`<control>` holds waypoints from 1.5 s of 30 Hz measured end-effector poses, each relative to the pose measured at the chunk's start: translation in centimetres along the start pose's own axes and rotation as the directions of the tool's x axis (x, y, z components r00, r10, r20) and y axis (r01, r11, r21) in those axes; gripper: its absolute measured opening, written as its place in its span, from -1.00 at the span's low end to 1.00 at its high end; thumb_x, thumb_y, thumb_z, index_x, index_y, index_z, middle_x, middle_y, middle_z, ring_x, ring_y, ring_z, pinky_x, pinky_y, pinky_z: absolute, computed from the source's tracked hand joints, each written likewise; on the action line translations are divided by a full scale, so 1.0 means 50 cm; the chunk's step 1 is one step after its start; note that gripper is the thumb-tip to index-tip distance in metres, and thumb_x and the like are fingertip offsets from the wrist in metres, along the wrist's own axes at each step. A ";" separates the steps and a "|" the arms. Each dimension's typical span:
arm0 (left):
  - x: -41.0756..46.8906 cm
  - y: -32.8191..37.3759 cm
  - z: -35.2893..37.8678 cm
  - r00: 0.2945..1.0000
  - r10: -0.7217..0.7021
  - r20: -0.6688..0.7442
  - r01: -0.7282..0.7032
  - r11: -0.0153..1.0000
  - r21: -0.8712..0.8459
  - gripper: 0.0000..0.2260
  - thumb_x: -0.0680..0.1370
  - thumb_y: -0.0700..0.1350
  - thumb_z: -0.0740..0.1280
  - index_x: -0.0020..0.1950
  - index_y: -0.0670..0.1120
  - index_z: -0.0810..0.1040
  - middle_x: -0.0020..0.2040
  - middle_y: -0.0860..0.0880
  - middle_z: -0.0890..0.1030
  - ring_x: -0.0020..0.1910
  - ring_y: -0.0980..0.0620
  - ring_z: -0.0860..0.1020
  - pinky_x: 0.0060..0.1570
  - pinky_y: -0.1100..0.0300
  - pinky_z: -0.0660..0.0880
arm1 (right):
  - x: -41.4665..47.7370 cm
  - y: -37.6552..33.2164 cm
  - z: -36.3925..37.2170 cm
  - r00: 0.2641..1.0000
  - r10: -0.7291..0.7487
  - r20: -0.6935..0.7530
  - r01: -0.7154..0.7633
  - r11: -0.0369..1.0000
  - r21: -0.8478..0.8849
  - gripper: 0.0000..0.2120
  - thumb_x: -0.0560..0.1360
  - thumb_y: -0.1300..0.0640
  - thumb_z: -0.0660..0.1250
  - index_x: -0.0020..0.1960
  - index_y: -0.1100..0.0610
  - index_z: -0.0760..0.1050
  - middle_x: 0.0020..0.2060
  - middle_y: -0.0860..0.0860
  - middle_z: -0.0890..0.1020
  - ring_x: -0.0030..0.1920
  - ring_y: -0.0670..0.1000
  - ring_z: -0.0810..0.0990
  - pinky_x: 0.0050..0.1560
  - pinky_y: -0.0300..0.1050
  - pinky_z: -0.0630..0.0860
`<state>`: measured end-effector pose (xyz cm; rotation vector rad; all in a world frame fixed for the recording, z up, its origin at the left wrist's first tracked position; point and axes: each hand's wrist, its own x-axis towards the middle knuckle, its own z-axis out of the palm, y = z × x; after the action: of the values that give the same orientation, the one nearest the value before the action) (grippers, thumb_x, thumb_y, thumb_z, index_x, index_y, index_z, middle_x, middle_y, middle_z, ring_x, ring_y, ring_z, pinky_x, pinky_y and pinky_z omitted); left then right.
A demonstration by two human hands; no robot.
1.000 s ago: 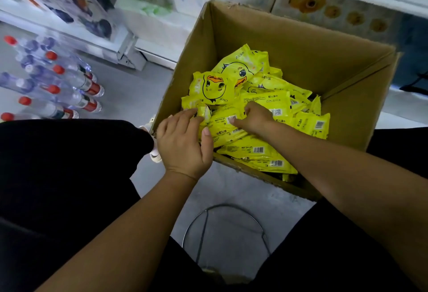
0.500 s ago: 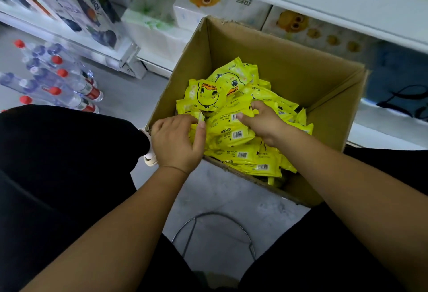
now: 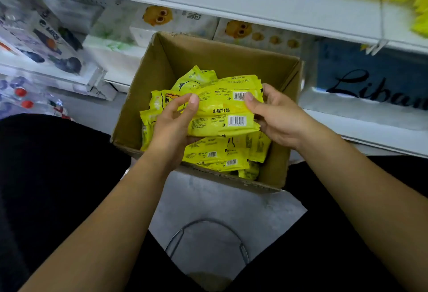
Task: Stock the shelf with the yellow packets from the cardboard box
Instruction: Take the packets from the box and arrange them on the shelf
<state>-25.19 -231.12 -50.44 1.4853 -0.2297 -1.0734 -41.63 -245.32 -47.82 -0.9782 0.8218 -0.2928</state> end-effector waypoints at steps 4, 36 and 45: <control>0.007 -0.011 0.030 0.994 0.087 -0.064 -0.080 0.992 0.099 -0.54 0.26 0.27 0.60 0.14 0.31 0.66 0.34 0.05 0.59 0.37 -0.05 0.55 0.26 -0.22 0.55 | -0.024 0.016 -0.037 0.991 -0.106 -0.086 0.069 0.931 -0.358 -0.74 0.61 0.04 0.33 0.27 0.08 0.45 0.13 0.05 0.68 0.12 0.08 0.69 0.11 0.07 0.63; 0.022 -0.019 0.042 0.988 0.106 0.112 -0.146 0.877 0.457 -0.40 0.49 0.41 0.34 0.37 0.04 0.56 0.35 0.07 0.59 0.39 0.04 0.50 0.39 -0.05 0.47 | 0.020 -0.003 -0.077 0.843 -0.422 -0.333 0.335 0.897 -0.288 -0.78 0.48 0.07 0.50 0.07 0.13 0.60 -0.32 -0.04 0.64 -0.36 -0.17 0.54 -0.29 -0.27 0.47; 0.024 -0.009 0.050 0.975 0.220 0.013 -0.200 0.856 0.477 -0.47 0.48 0.28 0.30 0.25 -0.04 0.67 0.25 0.08 0.65 0.26 0.20 0.55 0.23 0.27 0.44 | 0.016 -0.033 -0.122 0.876 -0.273 -0.397 0.244 0.962 -0.122 -0.62 0.36 -0.19 0.45 -0.02 0.08 0.60 -0.36 -0.11 0.57 -0.34 -0.11 0.44 -0.25 -0.17 0.41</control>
<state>-26.52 -233.52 -50.99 1.8692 -0.6517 -0.8378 -45.31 -250.46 -48.63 -1.1114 1.0891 -0.7258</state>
